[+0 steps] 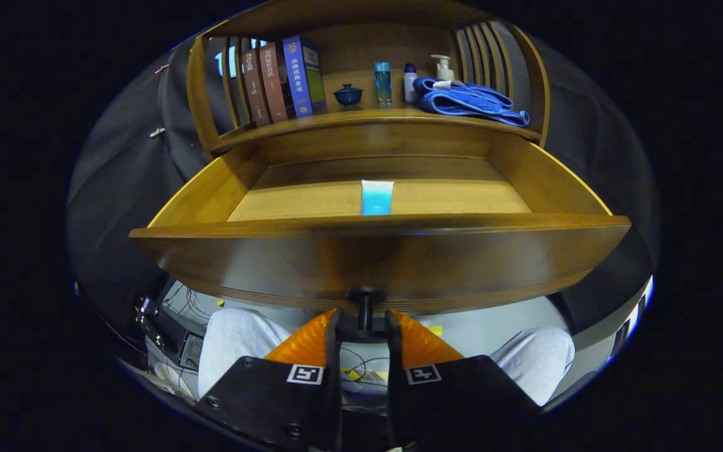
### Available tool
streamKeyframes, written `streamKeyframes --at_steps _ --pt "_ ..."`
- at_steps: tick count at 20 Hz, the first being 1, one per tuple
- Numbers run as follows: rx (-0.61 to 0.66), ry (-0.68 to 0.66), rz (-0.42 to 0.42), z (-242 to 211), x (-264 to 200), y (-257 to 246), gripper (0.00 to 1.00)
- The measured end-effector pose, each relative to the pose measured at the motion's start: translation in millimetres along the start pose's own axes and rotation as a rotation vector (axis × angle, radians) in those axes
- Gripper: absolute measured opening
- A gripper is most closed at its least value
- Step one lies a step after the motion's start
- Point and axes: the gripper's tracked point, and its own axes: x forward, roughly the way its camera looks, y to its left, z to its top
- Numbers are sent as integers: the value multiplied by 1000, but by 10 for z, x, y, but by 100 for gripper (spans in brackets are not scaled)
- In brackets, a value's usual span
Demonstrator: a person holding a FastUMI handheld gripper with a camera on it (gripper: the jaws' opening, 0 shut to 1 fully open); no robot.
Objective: Pull open the drawer, take out the items inside it, and place them on the countertop above the cabinet.
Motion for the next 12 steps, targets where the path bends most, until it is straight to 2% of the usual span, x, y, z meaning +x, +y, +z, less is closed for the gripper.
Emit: streamKeyframes --at_steps 1,4,8,12 --pt "-2 -3 -5 16 -6 0 33" --pt "-6 -30 -14 108 -115 -11 47" --pt "-12 -50 -52 133 -244 -76 100" --pt "-20 -89 -42 368 -565 22 100"
